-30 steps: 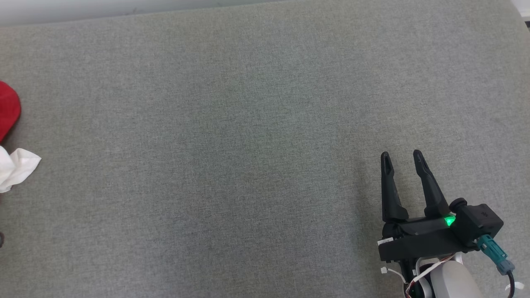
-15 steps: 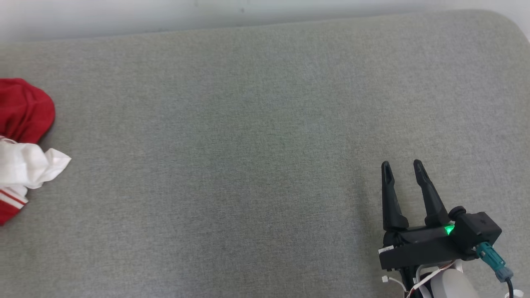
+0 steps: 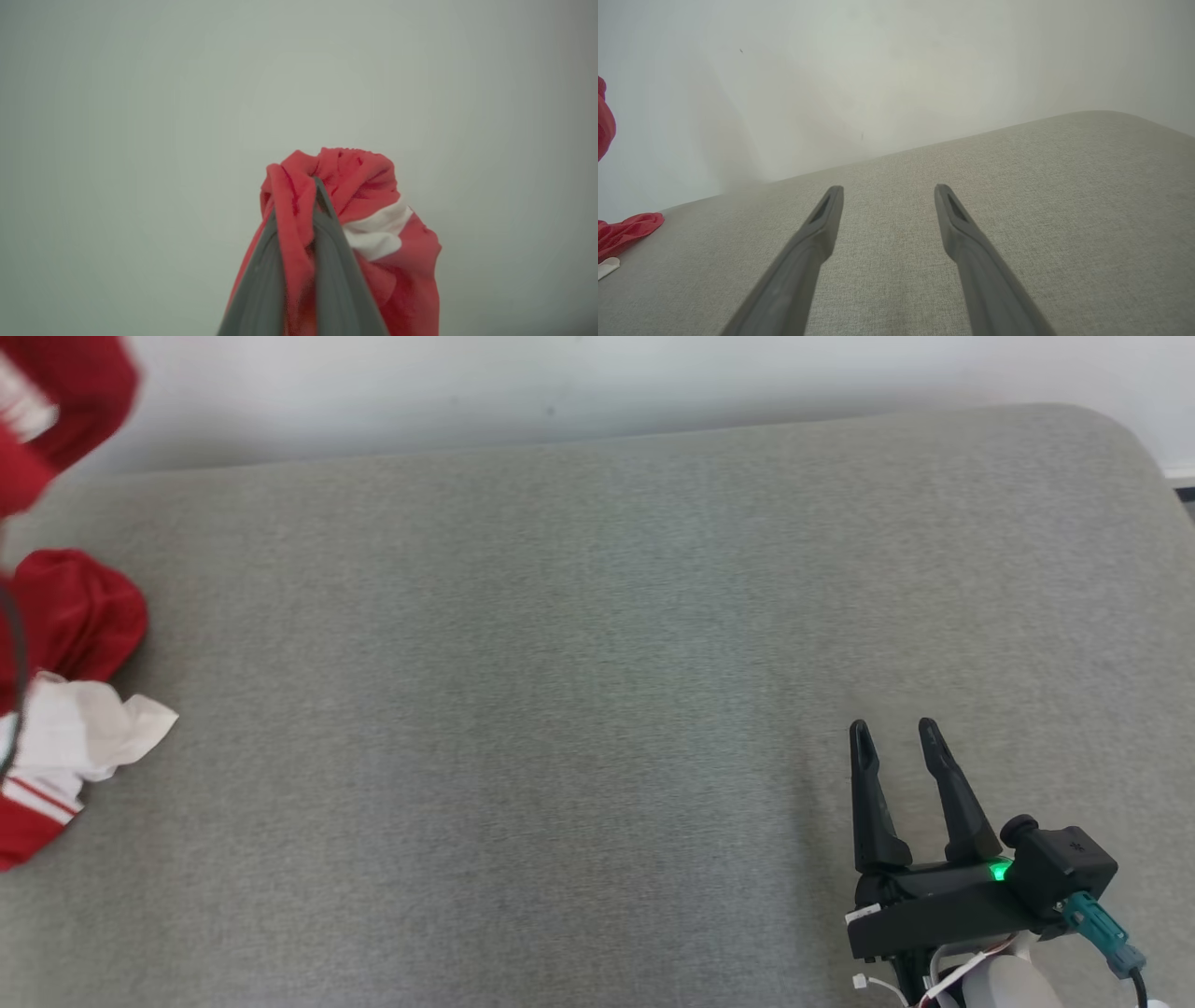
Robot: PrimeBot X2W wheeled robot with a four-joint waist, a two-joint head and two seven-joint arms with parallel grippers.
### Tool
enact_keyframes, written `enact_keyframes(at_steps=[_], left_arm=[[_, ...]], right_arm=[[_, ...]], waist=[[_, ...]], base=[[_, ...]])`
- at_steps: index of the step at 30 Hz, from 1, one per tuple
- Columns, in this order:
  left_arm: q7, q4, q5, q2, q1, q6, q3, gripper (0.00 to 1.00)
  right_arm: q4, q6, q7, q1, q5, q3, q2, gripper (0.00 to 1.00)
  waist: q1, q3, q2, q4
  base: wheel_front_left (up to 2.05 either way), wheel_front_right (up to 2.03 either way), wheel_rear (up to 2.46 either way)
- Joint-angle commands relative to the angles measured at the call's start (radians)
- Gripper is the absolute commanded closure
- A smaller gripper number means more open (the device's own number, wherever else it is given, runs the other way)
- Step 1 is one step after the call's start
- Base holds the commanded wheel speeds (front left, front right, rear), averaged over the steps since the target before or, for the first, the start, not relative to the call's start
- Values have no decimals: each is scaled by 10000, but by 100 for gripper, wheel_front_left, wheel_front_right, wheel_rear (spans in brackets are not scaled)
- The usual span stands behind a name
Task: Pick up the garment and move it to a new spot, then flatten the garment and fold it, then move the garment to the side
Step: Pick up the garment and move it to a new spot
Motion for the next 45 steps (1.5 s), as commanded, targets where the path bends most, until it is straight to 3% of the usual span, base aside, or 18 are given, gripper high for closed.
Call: enact_keyframes(at_steps=[1, 10, 21, 25, 33, 45], left_arm=[[81, -306, -118, -92, -148, -48, -202, 100], [740, -1979, -536, -615, -185, -51, -1437, 100], [849, -2763, -894, -2251, 793, 4, -3076, 100], [671, -2471, -992, -2649, 1404, 107, -3451, 100], [-64, -1332, -1216, -2808, 3135, 392, -3560, 100], [-1271, 1486, -1696, -3153, 5077, 409, -3699, 100]], right_arm=[[-12, 34, -16, 91, 83, 26, 1, 0], [75, 34, -15, 57, 297, 132, -1, 0], [180, 34, -16, 212, 395, 31, 5, 0], [204, 34, -16, 169, 399, 88, 2, 0], [261, 34, -16, 79, 528, 160, 2, 0], [324, 34, -16, -54, 207, 211, -5, 0]], waist=[[1, -95, 0, -249], [1, -202, 0, -1273], [1, -161, 0, -2503], [1, -65, 0, -2649], [1, 110, 0, -2734], [1, 141, 0, -2351]], base=[[0, 0, 0], [0, 0, 0], [0, 0, 0], [0, 0, 0], [0, 0, 0], [0, 0, 0]])
